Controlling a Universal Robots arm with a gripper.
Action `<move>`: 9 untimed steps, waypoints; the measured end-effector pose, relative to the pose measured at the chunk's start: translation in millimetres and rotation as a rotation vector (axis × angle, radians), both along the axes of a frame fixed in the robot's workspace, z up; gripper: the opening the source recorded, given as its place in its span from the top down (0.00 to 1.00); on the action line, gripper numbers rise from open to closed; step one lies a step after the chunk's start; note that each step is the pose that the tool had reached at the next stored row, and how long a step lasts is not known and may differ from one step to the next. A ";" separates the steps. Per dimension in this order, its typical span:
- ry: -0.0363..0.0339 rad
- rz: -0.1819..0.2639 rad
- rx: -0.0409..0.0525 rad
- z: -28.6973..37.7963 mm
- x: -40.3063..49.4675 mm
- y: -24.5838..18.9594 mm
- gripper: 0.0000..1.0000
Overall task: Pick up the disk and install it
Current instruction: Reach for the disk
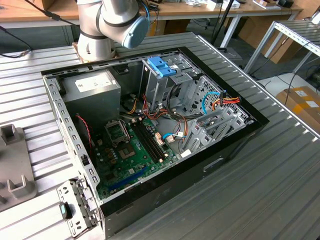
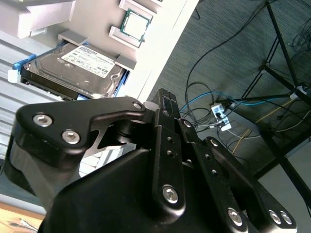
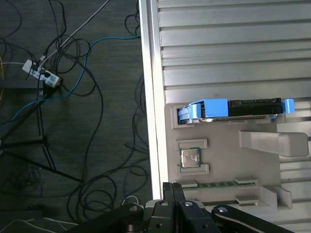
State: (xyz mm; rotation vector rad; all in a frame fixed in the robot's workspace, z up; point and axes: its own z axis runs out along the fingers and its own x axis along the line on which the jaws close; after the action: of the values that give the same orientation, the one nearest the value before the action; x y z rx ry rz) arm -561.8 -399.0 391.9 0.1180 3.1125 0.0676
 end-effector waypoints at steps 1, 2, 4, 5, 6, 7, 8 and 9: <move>0.0000 0.000 0.0000 0.0 -0.7 0.0 0.90; 0.0000 0.000 0.0000 0.0 -1.3 0.0 0.90; 0.0001 0.000 0.0000 -0.1 -2.5 0.0 0.90; 0.0000 0.000 0.0000 -0.1 -3.2 0.0 0.90; 0.0000 0.000 0.0000 -0.2 -3.9 0.0 0.90; 0.0001 0.000 0.0000 -0.2 -4.7 0.0 0.90; 0.0000 0.000 0.0000 -0.3 -5.3 0.0 0.90; 0.0001 0.000 0.0000 -0.3 -6.1 0.0 0.90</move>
State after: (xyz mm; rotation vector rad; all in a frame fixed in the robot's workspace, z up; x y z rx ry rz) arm -567.8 -399.0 391.7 0.1180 3.1125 0.0676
